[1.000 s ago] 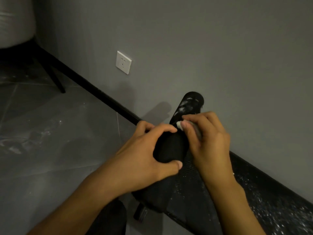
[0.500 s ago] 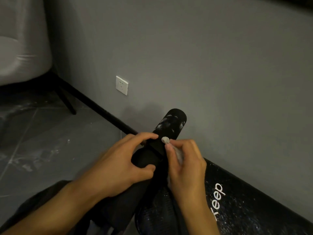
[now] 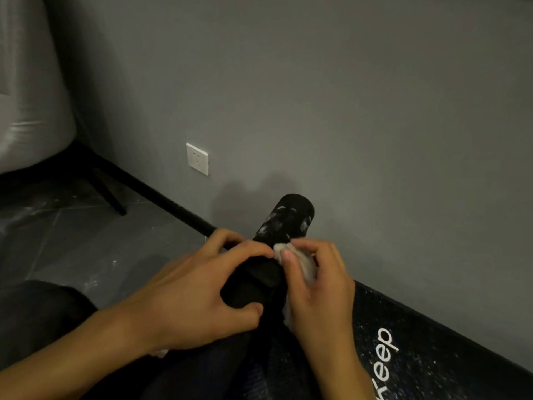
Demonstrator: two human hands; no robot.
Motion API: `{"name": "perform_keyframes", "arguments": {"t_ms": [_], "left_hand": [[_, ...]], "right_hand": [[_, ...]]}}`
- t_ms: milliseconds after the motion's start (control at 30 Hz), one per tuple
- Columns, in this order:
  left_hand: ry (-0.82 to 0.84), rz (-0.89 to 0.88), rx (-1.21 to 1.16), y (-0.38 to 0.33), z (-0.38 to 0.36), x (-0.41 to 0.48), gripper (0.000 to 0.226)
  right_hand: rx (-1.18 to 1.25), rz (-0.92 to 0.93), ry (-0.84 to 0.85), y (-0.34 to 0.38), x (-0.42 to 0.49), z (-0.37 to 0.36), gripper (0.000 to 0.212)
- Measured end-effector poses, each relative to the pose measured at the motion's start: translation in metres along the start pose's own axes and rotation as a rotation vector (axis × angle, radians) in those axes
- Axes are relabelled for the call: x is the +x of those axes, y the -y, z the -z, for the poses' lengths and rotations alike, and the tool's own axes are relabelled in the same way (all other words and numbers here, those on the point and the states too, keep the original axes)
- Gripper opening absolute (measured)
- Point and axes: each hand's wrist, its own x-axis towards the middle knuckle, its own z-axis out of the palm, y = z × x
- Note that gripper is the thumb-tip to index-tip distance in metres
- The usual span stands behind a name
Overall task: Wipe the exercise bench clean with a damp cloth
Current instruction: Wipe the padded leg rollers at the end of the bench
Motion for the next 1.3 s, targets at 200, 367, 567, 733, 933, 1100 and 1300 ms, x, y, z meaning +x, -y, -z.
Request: {"name": "perform_keyframes", "arguments": {"t_ms": [200,367,567,733,933,1100,1300], "left_hand": [[0.038,0.001,-0.138,0.007,0.023,0.063,0.07],[0.31,0.029,-0.297,-0.002,0.021,0.111,0.087],[0.421,0.101,-0.62,0.01,0.028,0.114,0.086],[0.407,0.126,-0.764,0.013,0.02,0.113,0.091],[0.312,0.123,-0.791,0.012,0.009,0.111,0.093],[0.252,0.092,-0.68,0.011,0.008,0.108,0.091],[0.426,0.104,-0.766,0.034,0.032,0.105,0.075]], "right_hand": [[-0.08,0.073,-0.011,-0.008,0.027,-0.004,0.015],[-0.066,0.129,-0.013,-0.02,0.003,0.004,0.016],[-0.196,0.079,0.012,-0.02,0.05,0.002,0.011],[-0.136,0.094,0.143,-0.014,0.016,0.014,0.007],[-0.262,0.146,0.035,-0.023,0.055,0.003,0.008],[-0.217,0.121,0.041,-0.019,0.04,0.006,0.012],[-0.232,0.137,0.031,-0.021,0.034,0.007,0.008]]}}
